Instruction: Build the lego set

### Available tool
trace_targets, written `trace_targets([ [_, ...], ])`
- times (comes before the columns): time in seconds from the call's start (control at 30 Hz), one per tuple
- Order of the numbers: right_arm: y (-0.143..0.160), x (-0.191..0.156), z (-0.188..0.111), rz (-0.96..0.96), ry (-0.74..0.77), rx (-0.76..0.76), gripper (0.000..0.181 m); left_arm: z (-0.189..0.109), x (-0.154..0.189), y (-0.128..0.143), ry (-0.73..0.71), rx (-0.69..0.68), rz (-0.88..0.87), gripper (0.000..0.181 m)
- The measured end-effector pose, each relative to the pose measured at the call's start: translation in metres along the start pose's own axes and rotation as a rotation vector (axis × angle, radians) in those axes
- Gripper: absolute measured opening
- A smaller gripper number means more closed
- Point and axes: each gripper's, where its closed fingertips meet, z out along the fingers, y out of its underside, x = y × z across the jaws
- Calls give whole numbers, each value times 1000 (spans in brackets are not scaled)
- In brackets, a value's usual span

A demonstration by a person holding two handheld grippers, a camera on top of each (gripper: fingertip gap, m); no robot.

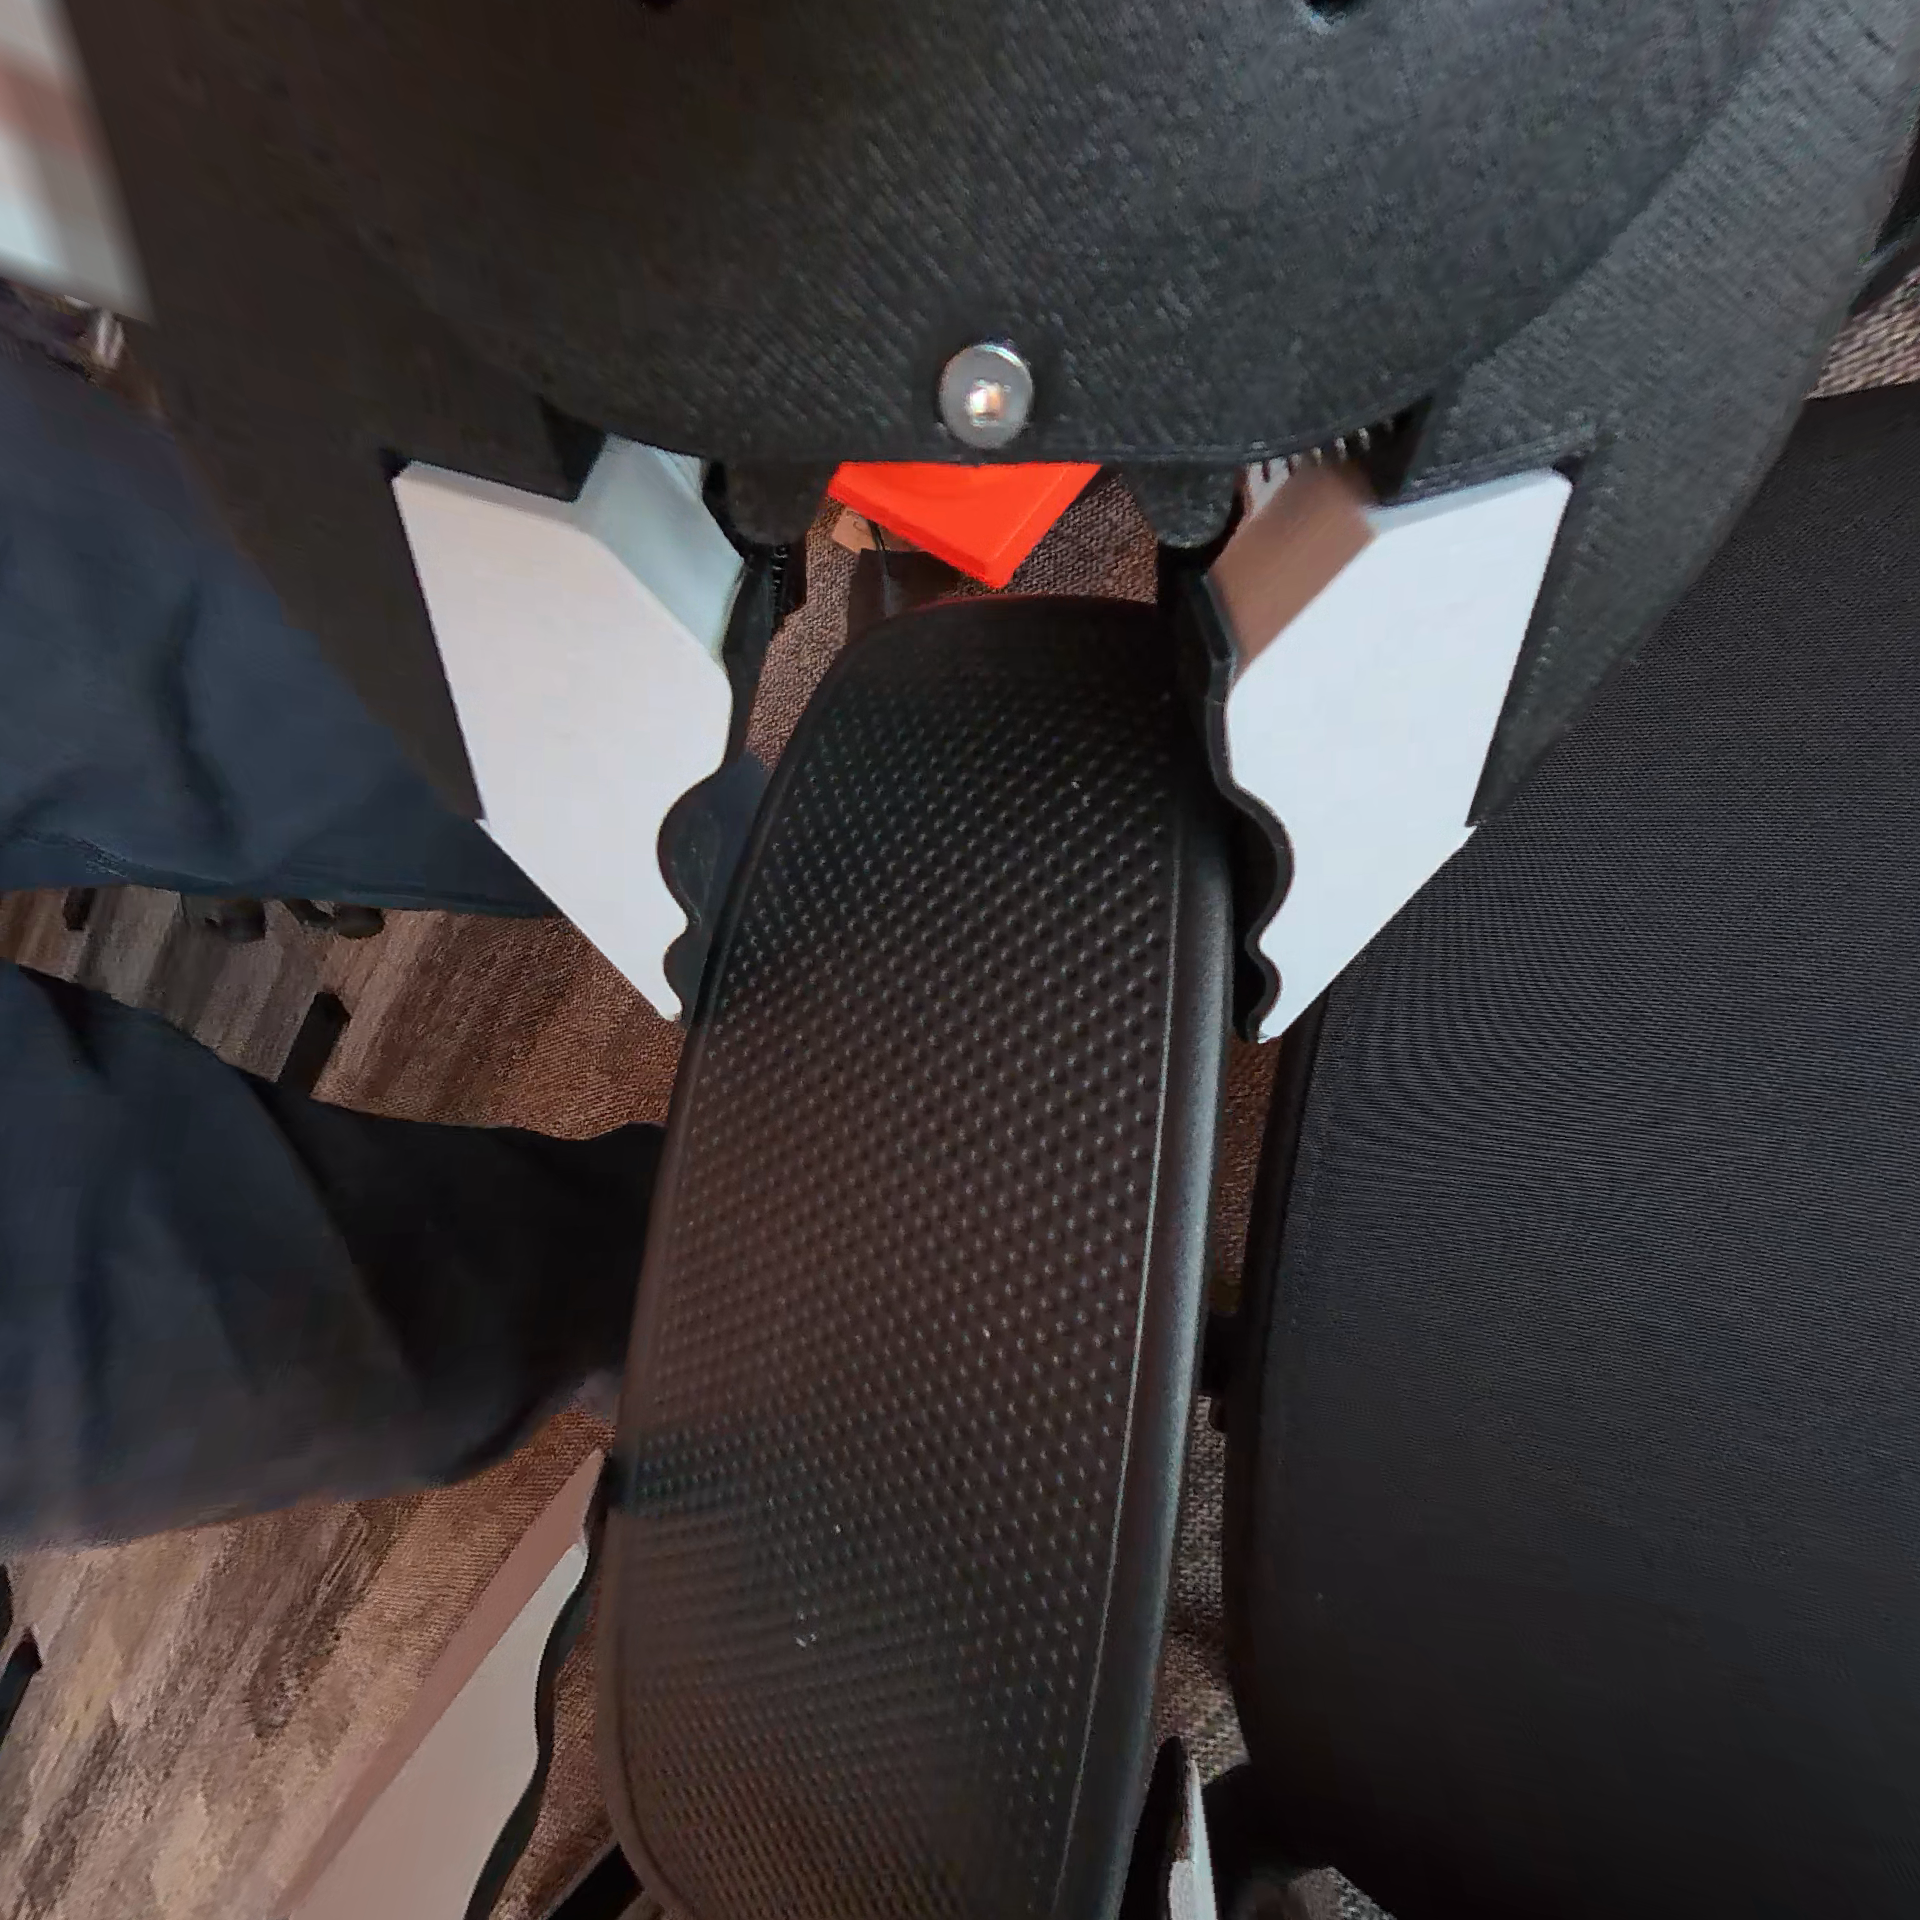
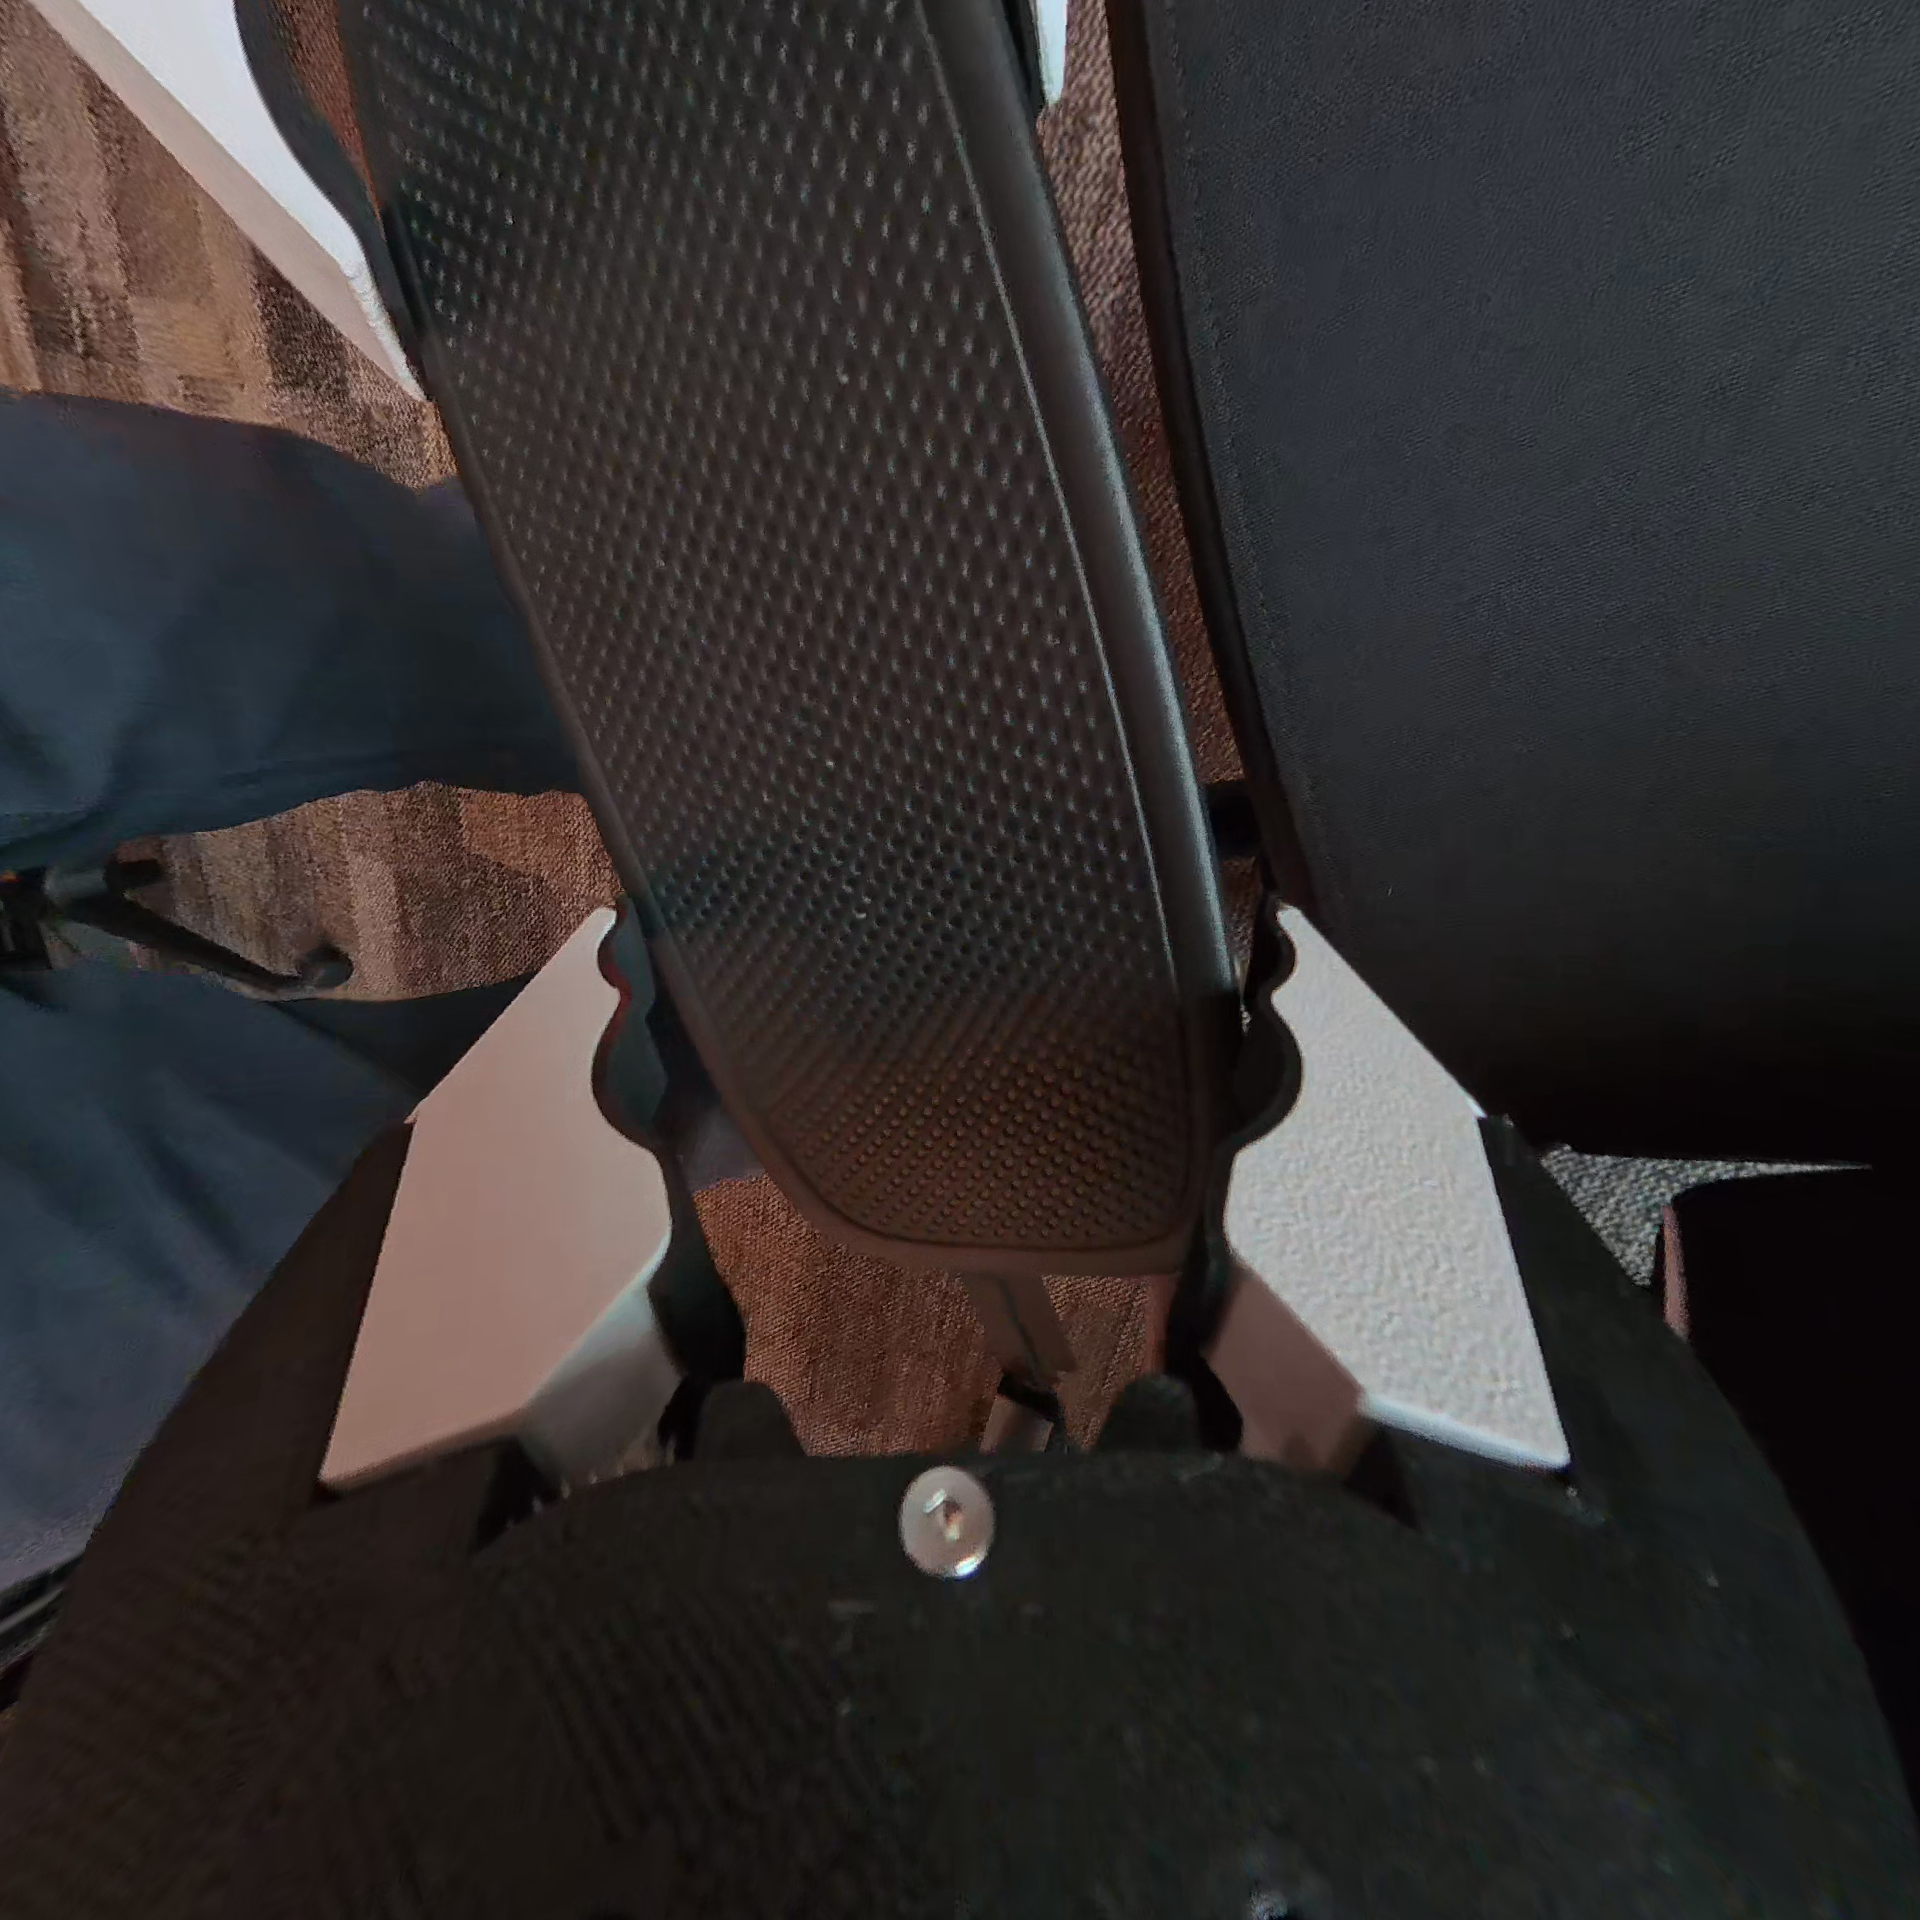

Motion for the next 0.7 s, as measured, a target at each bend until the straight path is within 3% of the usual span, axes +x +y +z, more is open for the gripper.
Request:
trace_targets([
  [0.47, 56, -105, 35, -194, -65, -135, 110, 49, 114, 35, -27, 2, -79, 103],
  [0.7, 74, -138, 48, -258, -147, -175, 109, 64, 149, 45, -29, -2, -104, 100],
])
